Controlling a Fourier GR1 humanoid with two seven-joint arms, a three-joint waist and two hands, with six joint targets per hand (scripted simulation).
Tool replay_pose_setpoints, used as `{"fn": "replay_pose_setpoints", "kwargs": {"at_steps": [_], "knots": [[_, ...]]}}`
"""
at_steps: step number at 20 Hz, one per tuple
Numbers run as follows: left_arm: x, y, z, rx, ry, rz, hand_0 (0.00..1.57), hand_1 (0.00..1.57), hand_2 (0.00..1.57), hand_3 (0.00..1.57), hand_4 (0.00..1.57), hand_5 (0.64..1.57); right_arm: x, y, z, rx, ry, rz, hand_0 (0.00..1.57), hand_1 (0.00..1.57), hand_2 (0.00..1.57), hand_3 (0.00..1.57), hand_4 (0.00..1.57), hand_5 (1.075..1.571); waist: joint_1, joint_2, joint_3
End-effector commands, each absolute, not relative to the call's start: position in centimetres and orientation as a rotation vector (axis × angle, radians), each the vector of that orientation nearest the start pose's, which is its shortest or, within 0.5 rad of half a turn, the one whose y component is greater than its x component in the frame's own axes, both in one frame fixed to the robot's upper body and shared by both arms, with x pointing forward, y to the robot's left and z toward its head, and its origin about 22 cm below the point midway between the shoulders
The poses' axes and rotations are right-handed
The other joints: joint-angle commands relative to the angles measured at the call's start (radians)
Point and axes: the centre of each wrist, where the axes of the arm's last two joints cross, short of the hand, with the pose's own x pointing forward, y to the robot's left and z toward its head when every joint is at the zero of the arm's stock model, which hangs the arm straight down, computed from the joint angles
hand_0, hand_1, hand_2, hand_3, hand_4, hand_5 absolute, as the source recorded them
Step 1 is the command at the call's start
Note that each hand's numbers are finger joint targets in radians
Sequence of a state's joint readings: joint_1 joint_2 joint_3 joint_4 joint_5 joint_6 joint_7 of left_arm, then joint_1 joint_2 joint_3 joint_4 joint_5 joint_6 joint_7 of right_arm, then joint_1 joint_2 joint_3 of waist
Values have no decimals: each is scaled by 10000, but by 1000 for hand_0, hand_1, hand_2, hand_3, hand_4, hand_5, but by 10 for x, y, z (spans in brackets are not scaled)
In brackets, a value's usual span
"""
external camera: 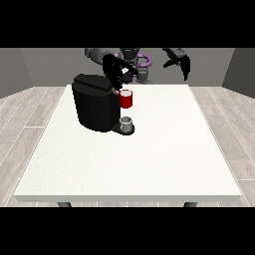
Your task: Insert the coffee pod into the coffee machine and close the lid
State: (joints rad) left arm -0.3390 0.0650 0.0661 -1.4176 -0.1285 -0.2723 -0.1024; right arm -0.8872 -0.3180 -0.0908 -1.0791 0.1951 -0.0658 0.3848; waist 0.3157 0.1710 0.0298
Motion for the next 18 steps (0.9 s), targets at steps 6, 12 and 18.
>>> {"fn": "replay_pose_setpoints", "kwargs": {"at_steps": [6, 12, 18], "knots": [[328, 202, 67, -2036, -18416, -4683, 0, 0, 0, 0, 444, 1571, 407, -189, 256, -3518, -18447, 3560, 0, 0, 0, 0, 0, 1571, 1696, 687, -288], [340, 182, 88, -2445, -18849, -5371, 0, 0, 0, 0, 418, 1571, 403, -196, 281, -4080, -18767, 3577, 0, 0, 0, 0, 0, 1571, 2410, 1250, -281], [350, 191, 110, -2517, -19325, -5855, 0, 0, 0, 0, 215, 1571, 401, -198, 296, -3539, -19598, 3018, 0, 0, 0, 0, 0, 1571, 2704, 1789, -293]]}}
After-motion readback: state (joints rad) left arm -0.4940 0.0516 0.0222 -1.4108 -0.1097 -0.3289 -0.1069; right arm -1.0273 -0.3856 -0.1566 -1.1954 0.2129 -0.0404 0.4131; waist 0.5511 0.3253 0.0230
